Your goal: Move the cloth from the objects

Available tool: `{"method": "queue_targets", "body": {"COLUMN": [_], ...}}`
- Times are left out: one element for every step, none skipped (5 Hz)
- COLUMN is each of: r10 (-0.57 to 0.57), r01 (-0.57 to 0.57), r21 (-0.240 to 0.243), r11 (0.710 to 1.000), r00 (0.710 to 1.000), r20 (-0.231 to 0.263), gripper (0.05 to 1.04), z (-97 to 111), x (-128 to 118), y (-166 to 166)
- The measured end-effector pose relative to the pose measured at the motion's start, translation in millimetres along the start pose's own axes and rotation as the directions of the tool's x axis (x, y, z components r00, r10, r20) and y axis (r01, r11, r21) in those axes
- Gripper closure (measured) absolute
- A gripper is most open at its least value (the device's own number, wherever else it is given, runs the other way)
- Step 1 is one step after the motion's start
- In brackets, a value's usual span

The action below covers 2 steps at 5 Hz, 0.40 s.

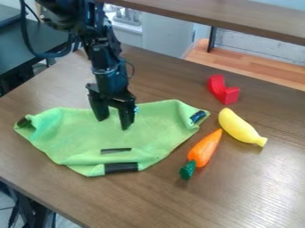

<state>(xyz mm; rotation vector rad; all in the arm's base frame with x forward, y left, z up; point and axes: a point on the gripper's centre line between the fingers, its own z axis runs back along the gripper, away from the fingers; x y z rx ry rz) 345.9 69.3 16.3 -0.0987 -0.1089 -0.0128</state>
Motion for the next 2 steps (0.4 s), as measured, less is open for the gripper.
{"method": "queue_targets", "body": {"r10": [0.061,0.063], "r01": [-0.061,-0.064], "r21": [-0.004,0.008], "r11": [0.998,0.998], "r00": [0.998,0.996], "r20": [0.003,0.058], "gripper": [0.084,0.084], "z": [8.6,54.5], "x": [2.6,17.7], "y": [-8.8,-11.0]}}
